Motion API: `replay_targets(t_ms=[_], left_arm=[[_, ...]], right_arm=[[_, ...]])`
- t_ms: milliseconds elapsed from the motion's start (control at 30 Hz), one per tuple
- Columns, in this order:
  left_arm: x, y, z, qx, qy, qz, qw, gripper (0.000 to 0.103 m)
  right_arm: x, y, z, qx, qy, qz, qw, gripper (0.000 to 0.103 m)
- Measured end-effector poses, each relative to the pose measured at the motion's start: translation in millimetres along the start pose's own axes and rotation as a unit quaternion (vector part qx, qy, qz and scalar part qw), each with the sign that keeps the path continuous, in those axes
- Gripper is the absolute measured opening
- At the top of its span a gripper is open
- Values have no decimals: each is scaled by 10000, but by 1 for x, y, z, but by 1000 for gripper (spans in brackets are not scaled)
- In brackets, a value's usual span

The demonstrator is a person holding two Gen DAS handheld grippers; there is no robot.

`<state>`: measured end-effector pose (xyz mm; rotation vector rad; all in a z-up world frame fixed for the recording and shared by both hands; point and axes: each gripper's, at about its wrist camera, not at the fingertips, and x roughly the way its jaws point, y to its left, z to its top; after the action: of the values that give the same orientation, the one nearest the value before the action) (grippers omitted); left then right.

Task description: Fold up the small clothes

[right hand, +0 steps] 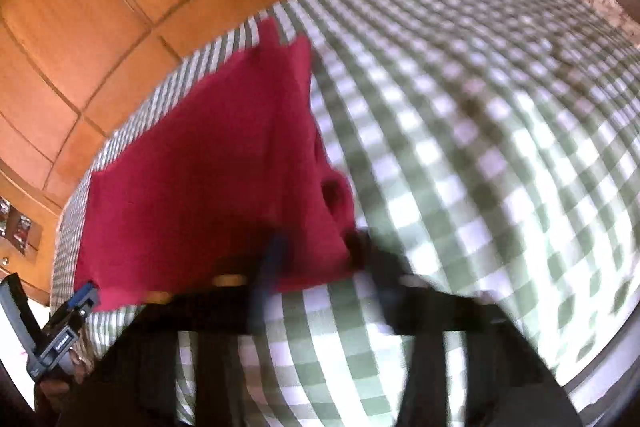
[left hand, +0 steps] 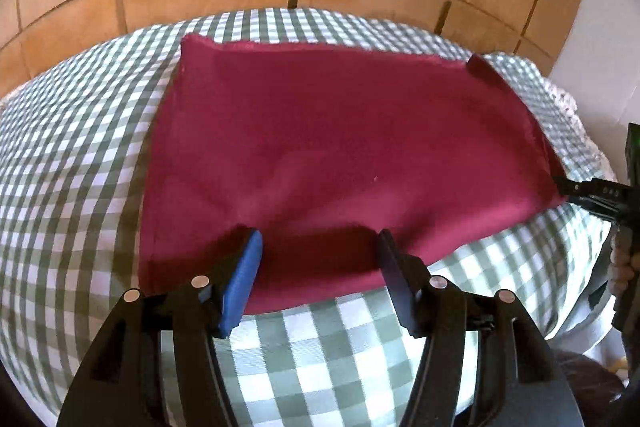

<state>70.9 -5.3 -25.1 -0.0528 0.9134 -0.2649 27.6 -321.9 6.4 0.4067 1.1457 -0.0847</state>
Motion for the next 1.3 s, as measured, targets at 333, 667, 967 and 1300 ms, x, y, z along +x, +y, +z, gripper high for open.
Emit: replay_targets(t_ms=[333, 667, 967, 1300], left_arm=[[-27, -4, -2, 21, -290, 343, 9990, 75], [-50, 29, 10, -472, -380, 1158, 9914, 75], [-52, 47, 0, -675, -300, 1282, 9890, 75], [-45, 65, -12, -1173, -35, 580, 9914, 64]], right_arm=[[-27, 14, 4, -466, -419, -535, 9966, 40], [3, 130, -19, -1531, -104, 703, 9856, 52], [39, 133, -43, -1548, 391, 853, 9835, 53], [42, 132, -45, -1429, 307, 946, 9847, 54]])
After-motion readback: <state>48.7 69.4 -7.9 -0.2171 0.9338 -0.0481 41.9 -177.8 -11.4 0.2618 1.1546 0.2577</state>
